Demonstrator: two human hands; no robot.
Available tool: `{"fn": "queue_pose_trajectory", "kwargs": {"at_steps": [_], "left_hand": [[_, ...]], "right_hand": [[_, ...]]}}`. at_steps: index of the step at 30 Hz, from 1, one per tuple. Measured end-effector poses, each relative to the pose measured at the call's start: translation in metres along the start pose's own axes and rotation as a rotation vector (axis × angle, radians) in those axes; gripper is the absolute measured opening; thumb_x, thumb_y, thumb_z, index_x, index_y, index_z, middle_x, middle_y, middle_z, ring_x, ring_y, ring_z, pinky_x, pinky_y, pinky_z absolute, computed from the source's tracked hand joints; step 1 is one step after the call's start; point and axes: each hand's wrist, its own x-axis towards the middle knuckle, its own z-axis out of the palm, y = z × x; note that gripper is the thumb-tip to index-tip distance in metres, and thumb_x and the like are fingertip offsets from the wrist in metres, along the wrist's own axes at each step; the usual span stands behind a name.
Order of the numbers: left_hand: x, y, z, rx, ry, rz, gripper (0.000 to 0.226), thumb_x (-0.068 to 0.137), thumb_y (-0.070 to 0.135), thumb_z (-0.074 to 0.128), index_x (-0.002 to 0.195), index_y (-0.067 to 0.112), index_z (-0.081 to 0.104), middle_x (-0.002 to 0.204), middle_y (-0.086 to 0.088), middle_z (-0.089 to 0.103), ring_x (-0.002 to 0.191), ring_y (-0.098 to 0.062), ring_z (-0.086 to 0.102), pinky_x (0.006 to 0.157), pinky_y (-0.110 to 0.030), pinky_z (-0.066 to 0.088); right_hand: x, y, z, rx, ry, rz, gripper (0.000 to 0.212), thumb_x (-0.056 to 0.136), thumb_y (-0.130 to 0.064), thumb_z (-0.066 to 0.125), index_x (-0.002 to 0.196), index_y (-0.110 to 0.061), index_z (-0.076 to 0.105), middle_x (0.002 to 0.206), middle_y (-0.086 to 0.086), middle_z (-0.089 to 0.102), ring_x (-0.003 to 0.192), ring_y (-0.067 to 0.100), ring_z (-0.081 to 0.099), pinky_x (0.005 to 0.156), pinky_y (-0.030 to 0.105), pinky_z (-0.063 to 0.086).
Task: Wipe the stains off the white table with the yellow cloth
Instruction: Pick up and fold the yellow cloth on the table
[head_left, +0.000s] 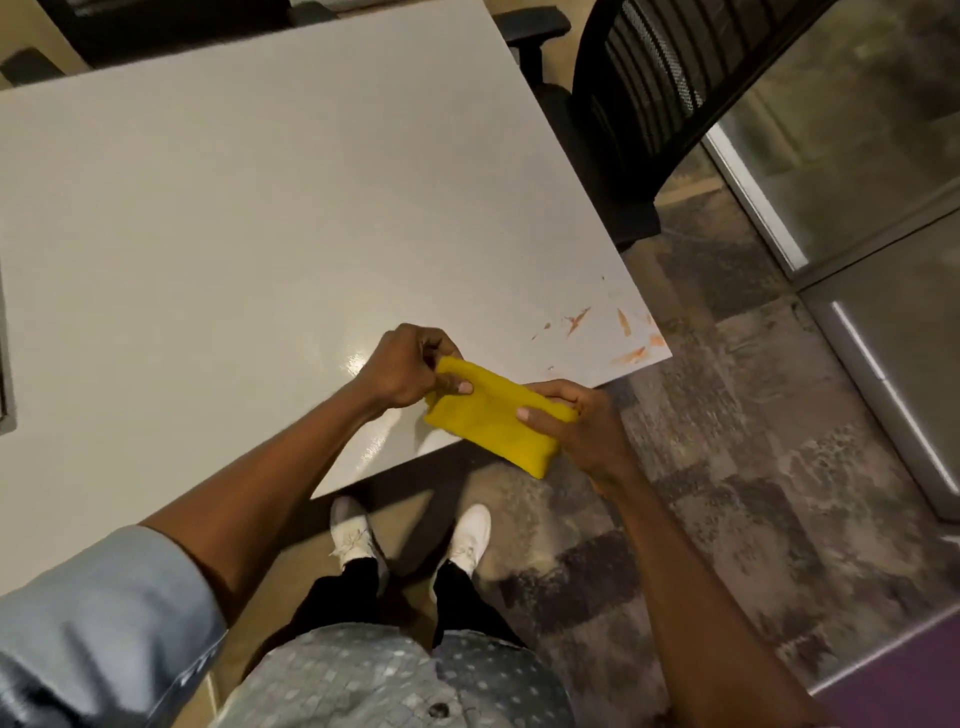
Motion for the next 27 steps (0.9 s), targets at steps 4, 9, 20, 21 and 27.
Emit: {"fn": "queue_pose_trajectory", "kwargs": {"at_steps": [4, 9, 20, 21, 27], "left_hand": [[0.003, 0.005, 0.004, 0.072, -0.054, 0.045, 0.034, 0.068, 0.022, 0.103, 0.078, 0.033, 0.073, 0.071, 0.025, 0.075, 0.068, 0.008, 0.069, 0.065, -0.01, 0.052], [0.0, 0.006, 0.006, 0.112, -0.022, 0.118, 0.035, 0.069, 0.015, 0.102, 0.079, 0.03, 0.071, 0.079, 0.01, 0.076, 0.073, -0.009, 0.068, 0.07, -0.028, 0.056], [-0.013, -0.002, -0.006, 0.194, -0.055, 0.225, 0.03, 0.07, 0.012, 0.1, 0.09, 0.014, 0.078, 0.087, -0.006, 0.08, 0.086, -0.031, 0.074, 0.083, -0.051, 0.06], [-0.013, -0.002, -0.005, 0.197, -0.077, 0.236, 0.03, 0.07, 0.011, 0.1, 0.089, 0.017, 0.078, 0.086, -0.003, 0.079, 0.085, -0.029, 0.074, 0.083, -0.05, 0.06], [-0.002, -0.002, 0.011, 0.311, -0.119, 0.331, 0.029, 0.077, 0.019, 0.096, 0.1, 0.016, 0.079, 0.094, -0.002, 0.08, 0.09, -0.028, 0.074, 0.084, -0.049, 0.058]], "right_hand": [[-0.001, 0.01, 0.002, -0.1, 0.056, -0.027, 0.015, 0.082, -0.016, 0.087, 0.09, -0.009, 0.077, 0.091, -0.004, 0.077, 0.081, -0.001, 0.071, 0.069, 0.024, 0.057], [-0.015, 0.018, 0.014, -0.442, 0.269, -0.304, 0.018, 0.081, -0.019, 0.086, 0.092, -0.012, 0.073, 0.093, 0.004, 0.074, 0.086, 0.025, 0.068, 0.071, 0.037, 0.056], [-0.029, 0.003, 0.051, -0.503, 0.338, -0.307, 0.03, 0.068, -0.009, 0.09, 0.085, -0.006, 0.067, 0.09, 0.011, 0.065, 0.081, 0.029, 0.063, 0.062, 0.042, 0.055], [-0.028, 0.003, 0.053, -0.471, 0.284, -0.266, 0.036, 0.069, -0.014, 0.09, 0.094, -0.008, 0.065, 0.097, 0.009, 0.065, 0.087, 0.027, 0.064, 0.067, 0.044, 0.057], [-0.019, 0.005, 0.079, -0.453, 0.219, -0.197, 0.043, 0.095, -0.029, 0.074, 0.136, -0.021, 0.063, 0.115, 0.008, 0.077, 0.098, 0.028, 0.073, 0.08, 0.037, 0.058]]}}
